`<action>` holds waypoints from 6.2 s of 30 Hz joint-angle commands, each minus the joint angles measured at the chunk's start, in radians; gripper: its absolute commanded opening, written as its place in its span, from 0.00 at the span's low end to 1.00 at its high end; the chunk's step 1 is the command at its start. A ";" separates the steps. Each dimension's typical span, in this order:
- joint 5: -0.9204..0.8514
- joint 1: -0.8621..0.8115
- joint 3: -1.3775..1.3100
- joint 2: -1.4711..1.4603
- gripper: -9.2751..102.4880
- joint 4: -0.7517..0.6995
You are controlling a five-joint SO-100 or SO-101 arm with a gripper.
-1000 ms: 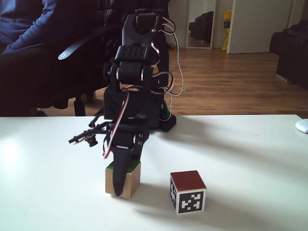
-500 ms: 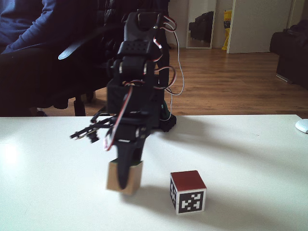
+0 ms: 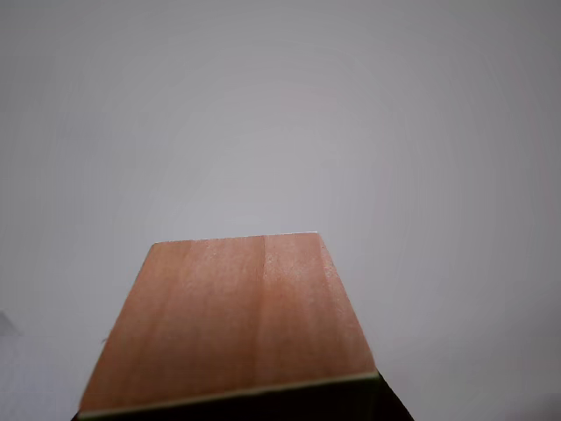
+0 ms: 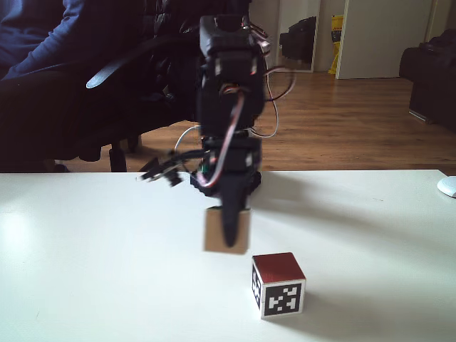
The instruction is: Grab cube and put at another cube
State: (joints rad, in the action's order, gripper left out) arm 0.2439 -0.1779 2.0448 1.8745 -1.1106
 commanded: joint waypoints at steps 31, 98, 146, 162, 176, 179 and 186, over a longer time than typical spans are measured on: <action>0.123 0.170 -0.442 -0.262 0.20 -0.160; 0.146 0.098 -0.575 -0.410 0.43 -0.232; -0.040 0.144 0.353 0.847 0.42 0.009; -0.222 -0.005 0.845 1.414 0.22 -0.005; -0.314 -0.094 0.946 1.414 0.08 -0.077; -0.333 -0.098 0.934 1.414 0.08 -0.129; -0.354 -0.127 0.923 1.413 0.08 -0.181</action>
State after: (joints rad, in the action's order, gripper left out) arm -0.1028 -0.2899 3.0051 3.2843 -1.2855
